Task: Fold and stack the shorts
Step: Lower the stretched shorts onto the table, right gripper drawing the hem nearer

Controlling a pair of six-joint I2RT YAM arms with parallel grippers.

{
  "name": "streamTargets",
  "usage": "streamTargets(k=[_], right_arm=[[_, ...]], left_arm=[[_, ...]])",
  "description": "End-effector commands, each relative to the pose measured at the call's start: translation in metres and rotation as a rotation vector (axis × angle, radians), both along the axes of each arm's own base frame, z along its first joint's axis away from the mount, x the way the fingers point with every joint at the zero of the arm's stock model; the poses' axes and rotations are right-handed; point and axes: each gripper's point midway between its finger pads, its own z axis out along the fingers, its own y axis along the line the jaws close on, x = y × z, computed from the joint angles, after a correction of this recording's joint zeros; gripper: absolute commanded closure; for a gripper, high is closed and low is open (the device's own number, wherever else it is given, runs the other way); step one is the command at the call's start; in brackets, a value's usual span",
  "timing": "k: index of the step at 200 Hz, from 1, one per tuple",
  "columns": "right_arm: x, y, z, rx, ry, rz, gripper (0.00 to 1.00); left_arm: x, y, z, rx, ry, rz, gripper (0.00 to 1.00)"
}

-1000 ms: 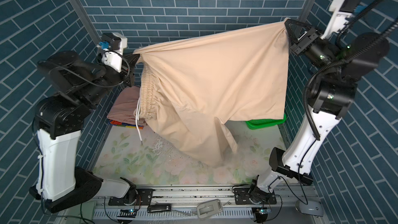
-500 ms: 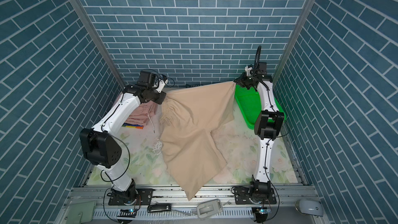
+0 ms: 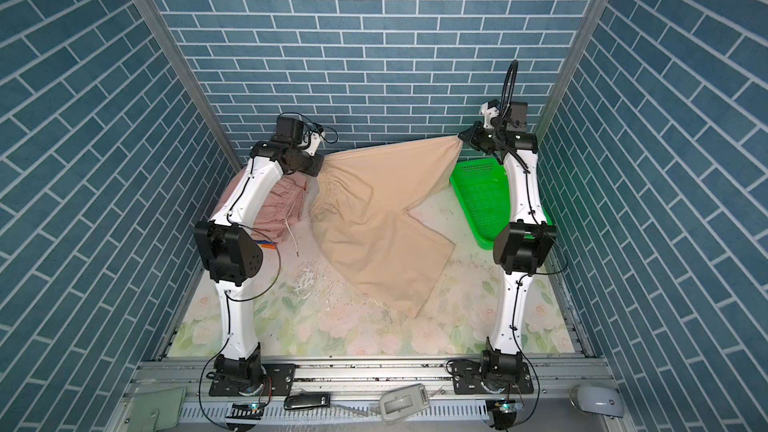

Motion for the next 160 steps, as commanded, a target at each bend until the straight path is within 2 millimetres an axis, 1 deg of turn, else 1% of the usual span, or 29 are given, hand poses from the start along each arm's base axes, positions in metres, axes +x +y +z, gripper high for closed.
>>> streamTargets(k=[1,4,8,9,13,14,17,18,25,26,31,45,49,51,54,64,66,67,68,71,75,87,90,103,112,120,132,140,160], right_arm=[[-0.034,-0.024,0.037,-0.106,-0.118,-0.11,1.0],[-0.041,-0.02,0.031,-0.105,-0.108,-0.106,1.0],[-0.05,-0.016,0.029,-0.106,-0.105,-0.102,1.0],[-0.052,-0.016,0.031,-0.106,-0.113,-0.103,1.0],[-0.062,-0.013,0.024,-0.11,-0.099,-0.1,1.0],[-0.064,-0.013,0.027,-0.111,-0.104,-0.102,1.0],[-0.072,-0.01,0.021,-0.115,-0.092,-0.101,1.0],[-0.074,-0.009,0.023,-0.117,-0.097,-0.102,1.0],[-0.09,-0.005,0.01,-0.125,-0.075,-0.103,1.0],[-0.092,-0.005,0.007,-0.126,-0.069,-0.102,1.0],[-0.105,0.0,0.005,-0.125,-0.071,-0.095,1.0],[-0.139,0.014,-0.019,-0.129,-0.03,-0.064,1.0],[-0.15,0.018,-0.03,-0.133,-0.009,-0.056,1.0],[-0.154,0.021,-0.031,-0.132,-0.007,-0.049,1.0],[-0.162,0.025,-0.041,-0.134,0.013,-0.038,1.0],[-0.188,0.036,-0.064,-0.144,0.055,-0.007,1.0],[-0.191,0.037,-0.067,-0.145,0.06,-0.006,1.0],[-0.196,0.04,-0.071,-0.147,0.067,0.001,1.0],[-0.198,0.041,-0.071,-0.147,0.065,0.004,1.0],[-0.206,0.044,-0.082,-0.152,0.087,0.012,1.0],[-0.215,0.047,-0.088,-0.154,0.097,0.018,1.0],[-0.245,0.057,-0.123,-0.166,0.158,0.045,1.0],[-0.251,0.059,-0.128,-0.167,0.167,0.05,1.0],[-0.279,0.066,-0.168,-0.178,0.253,0.073,1.0],[-0.296,0.073,-0.191,-0.175,0.299,0.093,1.0],[-0.309,0.079,-0.209,-0.177,0.337,0.109,1.0],[-0.326,0.09,-0.229,-0.196,0.376,0.141,1.0],[-0.335,0.097,-0.239,-0.213,0.392,0.165,1.0],[-0.35,0.109,-0.259,-0.249,0.427,0.207,1.0]], left_arm=[[-0.014,0.055,-0.019,0.05,0.072,0.156,0.97],[-0.016,0.056,-0.023,0.044,0.078,0.159,0.97],[-0.017,0.057,-0.026,0.034,0.081,0.163,0.96],[-0.018,0.057,-0.027,0.032,0.082,0.165,0.96],[-0.019,0.057,-0.03,0.019,0.088,0.165,0.95],[-0.02,0.057,-0.031,0.014,0.09,0.167,0.94],[-0.021,0.058,-0.033,0.005,0.094,0.17,0.93],[-0.022,0.057,-0.034,0.0,0.096,0.17,0.93],[-0.026,0.058,-0.042,-0.023,0.116,0.175,0.9],[-0.027,0.058,-0.042,-0.027,0.118,0.176,0.9],[-0.029,0.057,-0.046,-0.042,0.128,0.179,0.9],[-0.038,0.06,-0.055,-0.06,0.147,0.203,0.9],[-0.041,0.062,-0.058,-0.06,0.149,0.214,0.9],[-0.042,0.063,-0.06,-0.061,0.15,0.22,0.9],[-0.044,0.064,-0.062,-0.061,0.149,0.227,0.9],[-0.051,0.071,-0.068,-0.068,0.145,0.259,0.9],[-0.052,0.072,-0.068,-0.07,0.142,0.265,0.9],[-0.053,0.073,-0.069,-0.071,0.141,0.269,0.9],[-0.053,0.074,-0.069,-0.073,0.14,0.273,0.9],[-0.056,0.076,-0.07,-0.076,0.138,0.282,0.89],[-0.058,0.078,-0.072,-0.082,0.136,0.292,0.89],[-0.067,0.084,-0.073,-0.098,0.121,0.318,0.89],[-0.069,0.085,-0.074,-0.1,0.119,0.322,0.88],[-0.078,0.085,-0.073,-0.111,0.1,0.328,0.84],[-0.084,0.086,-0.073,-0.119,0.09,0.331,0.83],[-0.089,0.085,-0.073,-0.128,0.085,0.329,0.79],[-0.095,0.085,-0.073,-0.136,0.082,0.333,0.76],[-0.098,0.084,-0.074,-0.145,0.082,0.335,0.74],[-0.107,0.083,-0.065,-0.174,0.054,0.343,0.66]])
